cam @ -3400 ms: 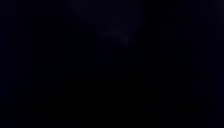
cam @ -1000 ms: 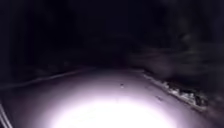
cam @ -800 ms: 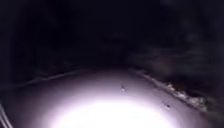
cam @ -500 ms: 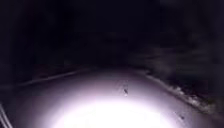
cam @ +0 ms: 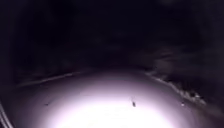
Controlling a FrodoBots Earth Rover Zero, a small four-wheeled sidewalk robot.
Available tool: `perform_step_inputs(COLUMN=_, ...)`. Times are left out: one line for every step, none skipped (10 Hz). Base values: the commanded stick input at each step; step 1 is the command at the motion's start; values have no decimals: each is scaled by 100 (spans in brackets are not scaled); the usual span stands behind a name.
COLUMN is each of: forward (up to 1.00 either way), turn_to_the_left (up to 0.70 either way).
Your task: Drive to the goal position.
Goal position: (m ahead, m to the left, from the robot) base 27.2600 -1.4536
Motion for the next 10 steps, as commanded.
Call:
perform_step_inputs(forward=100, turn_to_the_left=0)
perform_step_inputs(forward=100, turn_to_the_left=0)
perform_step_inputs(forward=100, turn_to_the_left=0)
perform_step_inputs(forward=100, turn_to_the_left=0)
perform_step_inputs(forward=100, turn_to_the_left=0)
perform_step_inputs(forward=100, turn_to_the_left=0)
perform_step_inputs(forward=100, turn_to_the_left=0)
perform_step_inputs(forward=100, turn_to_the_left=0)
perform_step_inputs(forward=100, turn_to_the_left=0)
perform_step_inputs(forward=100, turn_to_the_left=-7)
